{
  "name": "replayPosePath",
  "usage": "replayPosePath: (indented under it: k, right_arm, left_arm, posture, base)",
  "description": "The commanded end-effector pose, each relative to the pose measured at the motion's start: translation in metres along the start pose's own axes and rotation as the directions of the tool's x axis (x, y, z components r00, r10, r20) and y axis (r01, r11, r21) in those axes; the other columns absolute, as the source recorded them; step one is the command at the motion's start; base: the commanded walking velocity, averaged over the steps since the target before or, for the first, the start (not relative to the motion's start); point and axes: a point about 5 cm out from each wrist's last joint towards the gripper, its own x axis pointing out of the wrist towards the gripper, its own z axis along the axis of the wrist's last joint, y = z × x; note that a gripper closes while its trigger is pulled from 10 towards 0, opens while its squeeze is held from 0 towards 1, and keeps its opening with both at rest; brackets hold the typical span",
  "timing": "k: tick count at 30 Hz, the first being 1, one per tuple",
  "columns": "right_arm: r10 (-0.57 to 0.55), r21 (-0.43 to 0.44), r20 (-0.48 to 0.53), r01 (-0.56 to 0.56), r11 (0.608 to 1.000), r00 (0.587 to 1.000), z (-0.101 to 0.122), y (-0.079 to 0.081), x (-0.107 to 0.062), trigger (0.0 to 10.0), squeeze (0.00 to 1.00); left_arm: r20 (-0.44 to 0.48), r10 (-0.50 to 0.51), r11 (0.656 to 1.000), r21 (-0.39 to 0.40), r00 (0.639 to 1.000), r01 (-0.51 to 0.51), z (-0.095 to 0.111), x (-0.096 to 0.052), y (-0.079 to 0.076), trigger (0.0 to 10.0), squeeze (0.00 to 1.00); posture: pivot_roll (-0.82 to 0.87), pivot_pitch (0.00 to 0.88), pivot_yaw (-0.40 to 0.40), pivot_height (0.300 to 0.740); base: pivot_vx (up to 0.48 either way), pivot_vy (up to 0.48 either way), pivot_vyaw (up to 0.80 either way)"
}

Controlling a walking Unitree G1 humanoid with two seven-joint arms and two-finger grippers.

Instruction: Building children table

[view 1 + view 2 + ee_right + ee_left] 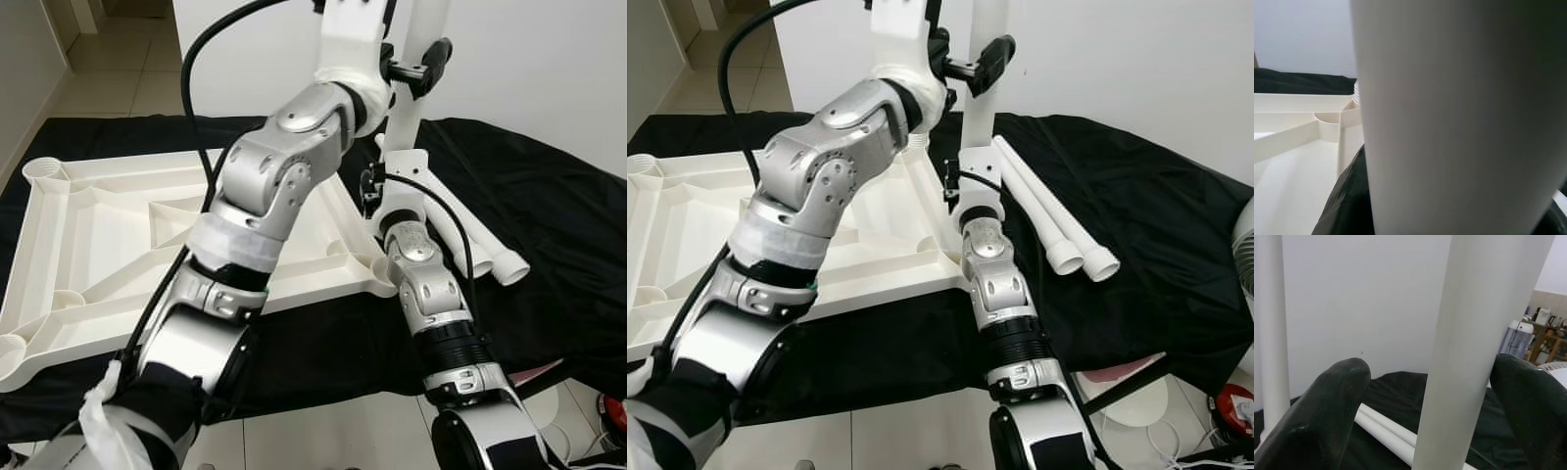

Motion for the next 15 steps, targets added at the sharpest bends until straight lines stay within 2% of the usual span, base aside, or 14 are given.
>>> replayPosePath:
  k: [1,6,8,11,12,13,15]
  right_arm:
    - [-0.036,0.027,0.007,0.036,0.999,0.999,0.003,-0.010,0.002,10.0,0.00]
    - [-0.043,0.031,-0.001,0.043,0.999,0.999,0.002,-0.013,0.004,10.0,0.00]
    - [-0.054,0.039,-0.005,0.054,0.998,0.999,0.002,-0.019,0.004,10.0,0.00]
    - [-0.056,0.040,-0.006,0.056,0.998,0.998,0.002,-0.020,0.005,10.0,0.00]
    - [-0.057,0.044,-0.009,0.058,0.997,0.998,-0.002,-0.024,0.002,10.0,0.00]
    - [-0.057,0.044,-0.009,0.058,0.997,0.998,-0.002,-0.024,0.002,10.0,0.00]
    - [-0.057,0.103,-0.044,0.061,0.993,0.997,-0.012,-0.030,-0.002,10.0,0.00]
  left_arm:
    - [0.021,0.025,1.000,0.002,0.999,-0.025,0.005,-0.003,0.007,10.0,0.00]
    - [0.028,0.022,1.000,-0.001,0.999,-0.022,0.003,-0.006,0.009,10.0,0.00]
    - [0.028,0.016,0.999,-0.038,0.999,-0.015,0.002,-0.010,0.010,10.0,0.00]
    - [0.028,0.015,0.999,-0.045,0.999,-0.014,0.001,-0.011,0.011,10.0,0.00]
    - [0.018,0.001,0.998,-0.070,1.000,0.000,-0.005,-0.018,0.013,10.0,0.00]
    - [0.018,0.001,0.998,-0.070,1.000,0.000,-0.005,-0.018,0.013,10.0,0.00]
    - [-0.012,-0.010,0.996,-0.089,1.000,0.009,-0.017,-0.030,0.017,10.0,0.00]
  posture:
    - [0.05,0.000,-0.078,0.740]
    - [0.06,0.000,-0.076,0.740]
    - [0.06,0.000,-0.074,0.740]
    - [0.06,0.000,-0.074,0.740]
    - [0.07,0.000,-0.077,0.740]
    - [0.07,0.000,-0.077,0.740]
    - [0.08,0.000,-0.081,0.740]
  base:
    - [0.000,0.000,0.00]
    - [0.000,0.000,0.00]
    - [0.000,0.000,0.00]
    - [0.000,0.000,0.00]
    - [0.000,0.000,0.00]
    - [0.000,0.000,0.00]
    - [0.000,0.000,0.00]
